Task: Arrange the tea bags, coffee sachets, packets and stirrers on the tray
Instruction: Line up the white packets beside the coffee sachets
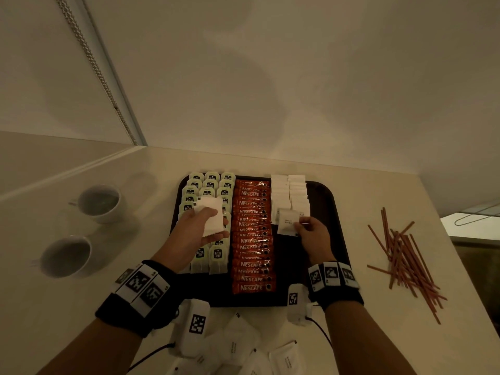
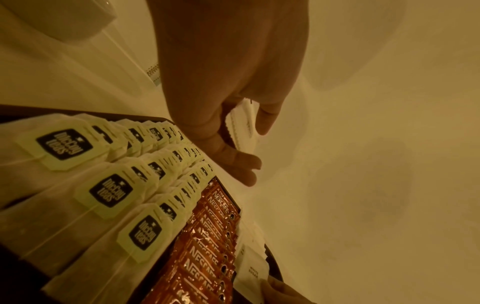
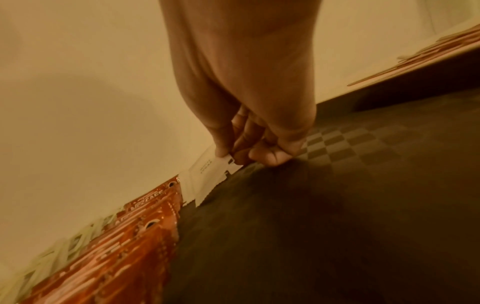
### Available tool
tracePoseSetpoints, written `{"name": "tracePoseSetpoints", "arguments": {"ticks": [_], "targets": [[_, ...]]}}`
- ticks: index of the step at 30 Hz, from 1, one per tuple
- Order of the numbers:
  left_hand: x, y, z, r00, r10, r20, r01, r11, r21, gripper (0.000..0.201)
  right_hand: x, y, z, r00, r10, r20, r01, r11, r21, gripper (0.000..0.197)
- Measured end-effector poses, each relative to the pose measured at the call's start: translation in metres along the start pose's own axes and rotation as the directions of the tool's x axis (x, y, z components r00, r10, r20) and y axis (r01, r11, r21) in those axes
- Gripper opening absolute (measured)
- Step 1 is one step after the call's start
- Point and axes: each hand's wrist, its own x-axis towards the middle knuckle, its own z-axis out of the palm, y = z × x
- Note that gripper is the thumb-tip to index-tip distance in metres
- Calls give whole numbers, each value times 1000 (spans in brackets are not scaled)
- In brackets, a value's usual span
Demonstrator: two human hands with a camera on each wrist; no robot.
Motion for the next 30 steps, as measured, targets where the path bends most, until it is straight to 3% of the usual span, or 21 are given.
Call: {"name": "tracePoseSetpoints", "arguments": {"ticks": [7, 16, 24, 26, 28, 30], "targets": [[2, 0, -3, 1000, -25, -8, 25, 999, -21, 21, 3, -11, 11, 998, -60, -16, 59, 995, -80, 21], [-1, 3, -7, 993, -82, 89, 96, 981, -171, 28, 1, -13, 16, 995, -71, -72, 63, 992, -111, 23], [-8, 8, -3, 983, -68, 171, 90, 988, -123, 31, 2, -14, 18, 989, -102, -104, 86, 985, -148, 22], [-6, 6, -3, 986, -55, 159, 73, 991, -112, 27, -4, -25, 18, 981, -157, -111, 143, 982, -124, 19], [-6, 5, -1, 992, -41, 122, 51, 996, -76, 21, -19, -45, 20, 968, -250, -28, 250, 968, -17, 14], [-7, 3, 3, 997, -34, 76, 36, 999, -24, 13, -40, -70, 24, 919, -347, 185, 329, 937, 121, 17]]}}
